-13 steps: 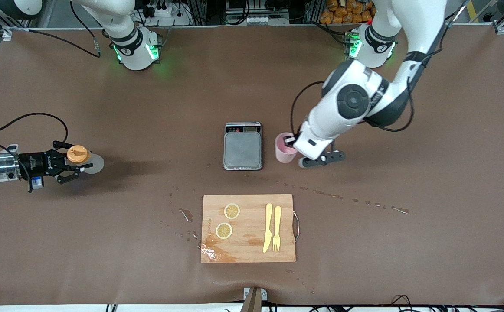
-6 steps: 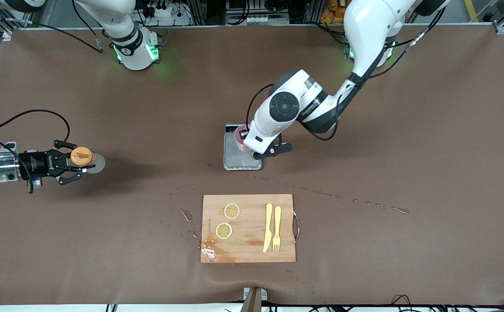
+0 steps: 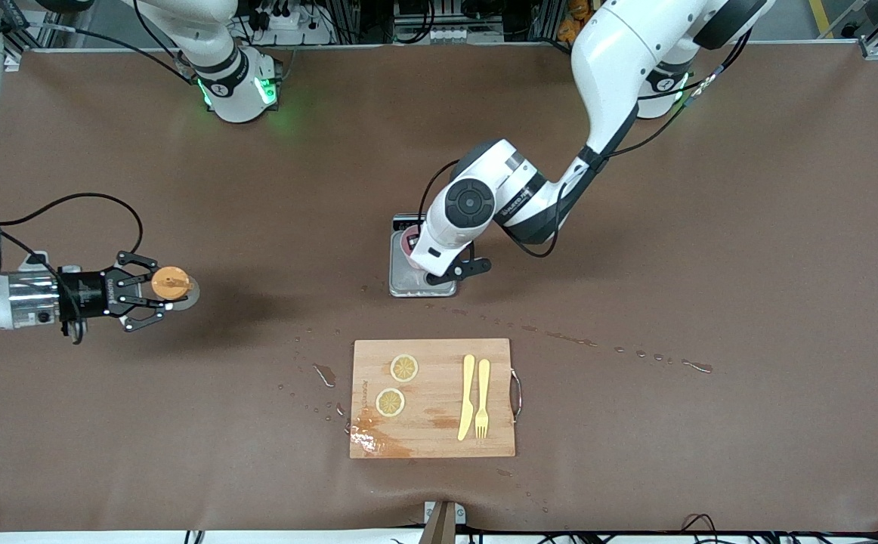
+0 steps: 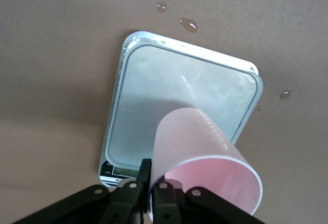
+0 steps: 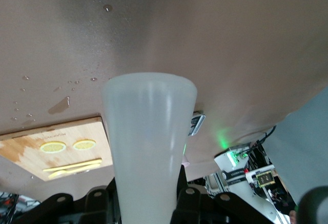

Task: Add sauce to pink cup with both arms
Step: 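Carry the pink cup onto the silver scale with the left gripper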

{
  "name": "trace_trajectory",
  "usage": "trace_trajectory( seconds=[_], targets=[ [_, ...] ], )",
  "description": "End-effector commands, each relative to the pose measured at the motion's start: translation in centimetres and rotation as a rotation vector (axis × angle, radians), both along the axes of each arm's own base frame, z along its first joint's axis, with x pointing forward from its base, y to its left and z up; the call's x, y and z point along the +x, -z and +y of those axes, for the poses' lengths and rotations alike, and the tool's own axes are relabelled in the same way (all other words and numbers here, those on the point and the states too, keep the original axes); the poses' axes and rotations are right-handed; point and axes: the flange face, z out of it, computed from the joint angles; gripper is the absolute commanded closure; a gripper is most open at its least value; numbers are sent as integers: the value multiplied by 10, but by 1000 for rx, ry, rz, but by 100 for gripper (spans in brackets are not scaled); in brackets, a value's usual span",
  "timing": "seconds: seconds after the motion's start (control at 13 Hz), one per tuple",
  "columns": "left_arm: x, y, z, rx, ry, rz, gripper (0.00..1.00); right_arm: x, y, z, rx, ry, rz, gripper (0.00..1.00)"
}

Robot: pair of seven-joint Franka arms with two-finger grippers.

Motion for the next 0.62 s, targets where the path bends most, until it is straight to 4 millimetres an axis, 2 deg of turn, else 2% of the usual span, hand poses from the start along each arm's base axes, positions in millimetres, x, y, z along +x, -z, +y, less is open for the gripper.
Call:
trace_trajectory(
  seconds=[0.0,0.08,0.15,0.23,0.54],
  targets=[
    [-2,2,-12,11,34,-38,100,-6,-20,12,-53,17,20,69],
    [-5,5,-16,8,40,-44,100,-6,-20,14,-55,18,20,69],
    [-6,4,-18,1,33,-50,70,-5,-21,16,-60,23,21,69],
    [-6,4,-18,1,28,-50,1,-3,-21,21,-67,28,22,69],
    [1,-16,-14,-4,39,-92,0,2,-35,64,-178,29,24,70]
  ],
)
